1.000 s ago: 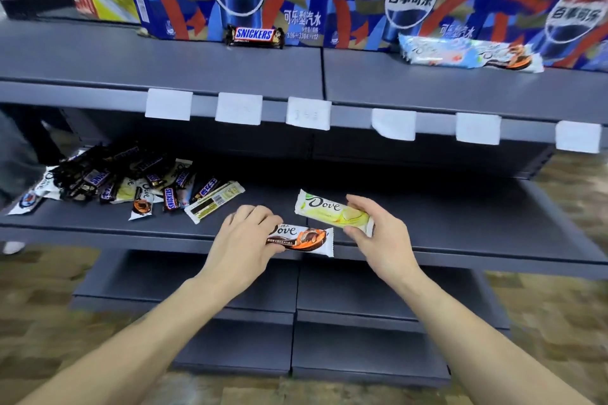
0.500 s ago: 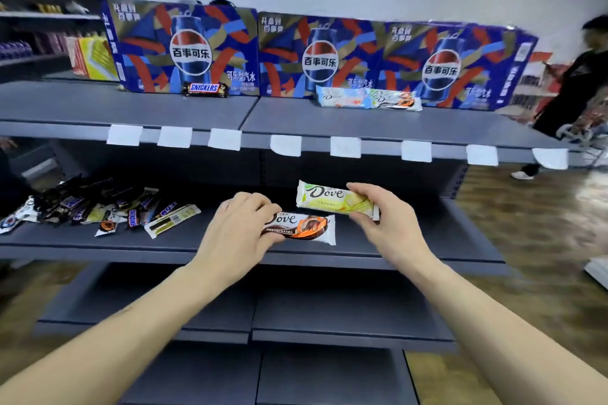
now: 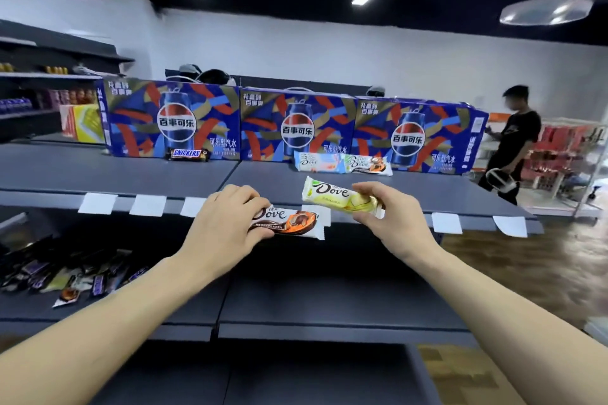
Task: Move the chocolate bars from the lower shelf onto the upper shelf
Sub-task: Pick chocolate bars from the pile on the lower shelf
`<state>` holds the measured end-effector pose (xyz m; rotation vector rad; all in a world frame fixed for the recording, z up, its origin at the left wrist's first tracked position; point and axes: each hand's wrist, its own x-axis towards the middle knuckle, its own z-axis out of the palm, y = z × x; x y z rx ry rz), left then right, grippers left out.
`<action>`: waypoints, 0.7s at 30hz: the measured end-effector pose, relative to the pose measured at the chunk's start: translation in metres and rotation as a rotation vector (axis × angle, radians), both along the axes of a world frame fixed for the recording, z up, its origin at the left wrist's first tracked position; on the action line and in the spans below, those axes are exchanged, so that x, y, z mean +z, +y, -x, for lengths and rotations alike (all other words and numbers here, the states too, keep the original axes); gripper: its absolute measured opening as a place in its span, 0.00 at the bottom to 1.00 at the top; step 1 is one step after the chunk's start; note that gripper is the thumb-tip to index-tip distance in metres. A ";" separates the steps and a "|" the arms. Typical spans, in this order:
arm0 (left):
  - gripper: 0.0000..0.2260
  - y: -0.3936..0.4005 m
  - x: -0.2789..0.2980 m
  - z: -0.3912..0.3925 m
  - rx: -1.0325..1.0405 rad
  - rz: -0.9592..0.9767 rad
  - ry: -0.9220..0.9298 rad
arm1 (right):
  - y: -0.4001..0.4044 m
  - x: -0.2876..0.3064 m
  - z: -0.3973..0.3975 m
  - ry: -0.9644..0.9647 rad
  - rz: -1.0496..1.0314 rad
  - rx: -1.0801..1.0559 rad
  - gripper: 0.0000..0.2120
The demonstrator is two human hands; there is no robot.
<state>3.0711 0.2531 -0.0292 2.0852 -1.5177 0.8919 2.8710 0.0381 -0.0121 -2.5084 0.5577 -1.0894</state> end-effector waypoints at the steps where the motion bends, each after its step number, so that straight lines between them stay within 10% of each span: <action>1: 0.17 -0.004 0.003 -0.005 0.001 -0.001 -0.001 | -0.006 0.002 -0.006 0.013 0.013 -0.007 0.22; 21: 0.17 -0.110 0.030 -0.153 -0.035 -0.004 -0.032 | -0.114 0.015 -0.141 0.298 0.167 -0.084 0.21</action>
